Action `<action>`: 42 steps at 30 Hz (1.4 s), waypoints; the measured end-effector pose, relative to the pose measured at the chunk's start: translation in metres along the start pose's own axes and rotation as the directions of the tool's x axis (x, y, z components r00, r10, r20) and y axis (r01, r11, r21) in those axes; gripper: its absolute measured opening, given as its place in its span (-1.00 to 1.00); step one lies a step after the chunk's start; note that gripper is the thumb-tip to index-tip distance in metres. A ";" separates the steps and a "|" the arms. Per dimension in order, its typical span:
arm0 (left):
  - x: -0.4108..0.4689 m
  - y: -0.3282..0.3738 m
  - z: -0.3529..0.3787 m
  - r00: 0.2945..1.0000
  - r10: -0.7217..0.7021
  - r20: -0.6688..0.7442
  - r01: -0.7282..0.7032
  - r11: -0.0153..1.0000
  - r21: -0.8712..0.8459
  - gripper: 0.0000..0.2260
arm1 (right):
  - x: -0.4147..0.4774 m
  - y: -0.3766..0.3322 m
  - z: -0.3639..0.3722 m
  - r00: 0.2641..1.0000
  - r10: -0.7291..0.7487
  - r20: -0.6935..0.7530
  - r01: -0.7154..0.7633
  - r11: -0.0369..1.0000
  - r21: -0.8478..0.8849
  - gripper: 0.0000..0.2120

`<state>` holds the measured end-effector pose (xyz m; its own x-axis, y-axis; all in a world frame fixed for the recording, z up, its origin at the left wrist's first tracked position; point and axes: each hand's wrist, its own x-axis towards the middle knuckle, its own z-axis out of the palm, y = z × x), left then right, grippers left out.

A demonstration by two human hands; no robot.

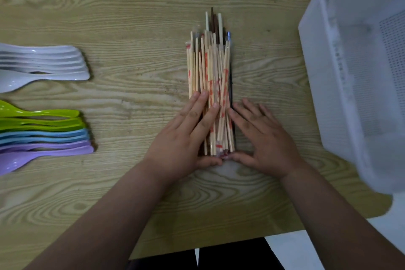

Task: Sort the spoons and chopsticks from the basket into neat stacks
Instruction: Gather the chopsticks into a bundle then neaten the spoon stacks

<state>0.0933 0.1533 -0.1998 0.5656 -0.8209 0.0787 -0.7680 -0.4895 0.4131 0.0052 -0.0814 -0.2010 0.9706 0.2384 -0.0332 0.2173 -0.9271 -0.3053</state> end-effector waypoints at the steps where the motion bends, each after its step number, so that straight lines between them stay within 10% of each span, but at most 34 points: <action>1: -0.001 0.000 0.000 1.000 -0.001 -0.005 0.001 1.000 -0.027 -0.02 | -0.001 -0.001 0.000 1.000 0.003 -0.010 -0.003 1.000 0.004 -0.14; 26: -0.001 0.005 0.004 0.990 -0.021 -0.138 0.018 1.000 -0.017 -0.11 | -0.002 -0.004 -0.001 0.992 0.057 -0.117 -0.032 0.978 0.206 -0.30; 42: -0.002 0.008 0.003 0.980 -0.157 -0.122 0.169 0.981 0.097 -0.10 | -0.002 -0.010 -0.005 0.992 0.112 0.054 -0.110 0.992 -0.055 -0.02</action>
<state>0.0851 0.1507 -0.1992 0.7114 -0.6920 0.1228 -0.6867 -0.6473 0.3309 0.0020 -0.0742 -0.1931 0.9819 0.1478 -0.1186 0.1150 -0.9622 -0.2470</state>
